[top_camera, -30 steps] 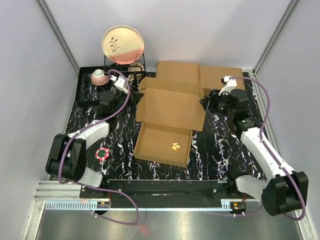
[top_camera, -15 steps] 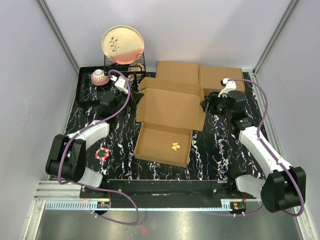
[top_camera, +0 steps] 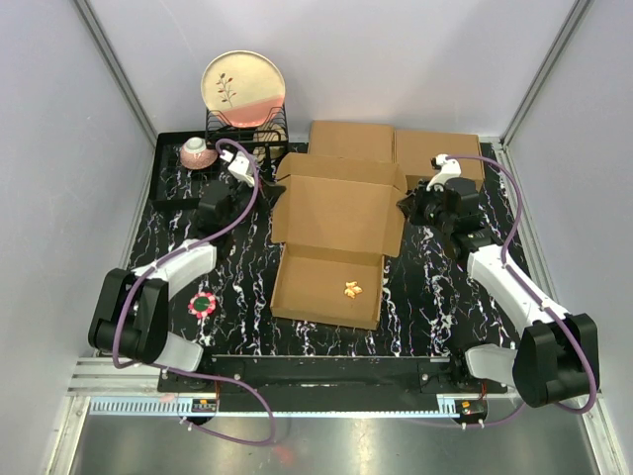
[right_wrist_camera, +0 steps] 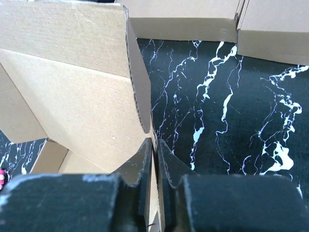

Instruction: Fold the paper box

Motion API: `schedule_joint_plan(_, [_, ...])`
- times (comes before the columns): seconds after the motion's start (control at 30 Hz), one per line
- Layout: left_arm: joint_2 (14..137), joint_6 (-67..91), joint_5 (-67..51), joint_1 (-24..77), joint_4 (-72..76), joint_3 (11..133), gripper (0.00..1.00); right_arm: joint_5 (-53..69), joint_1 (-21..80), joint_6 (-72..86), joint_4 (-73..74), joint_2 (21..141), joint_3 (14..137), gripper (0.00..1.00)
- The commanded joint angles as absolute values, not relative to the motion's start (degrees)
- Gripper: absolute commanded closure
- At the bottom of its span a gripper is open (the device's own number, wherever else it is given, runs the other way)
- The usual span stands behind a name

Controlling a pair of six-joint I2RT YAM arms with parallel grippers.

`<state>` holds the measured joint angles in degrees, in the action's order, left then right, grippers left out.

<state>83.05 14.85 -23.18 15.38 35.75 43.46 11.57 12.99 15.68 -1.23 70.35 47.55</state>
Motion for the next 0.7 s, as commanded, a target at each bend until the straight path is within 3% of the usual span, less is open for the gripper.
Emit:
schedule_joint_plan(0.0, [79.19,14.32,-21.01,16.43,38.49,41.75,1.00,11.08,13.36,16.08,-6.84,68.30,45.80,0.90])
schedule_joint_plan(0.37, [72.78,13.80,-5.38,23.90,53.94,31.03,1.00,1.59,15.29,18.10,-14.68,59.33,36.74,0.97])
schedule_joint_plan(0.67, [72.42,17.31,17.65,31.90,62.30,25.23,1.00,-12.38,21.44,21.18,-13.62,58.89,36.91,1.00])
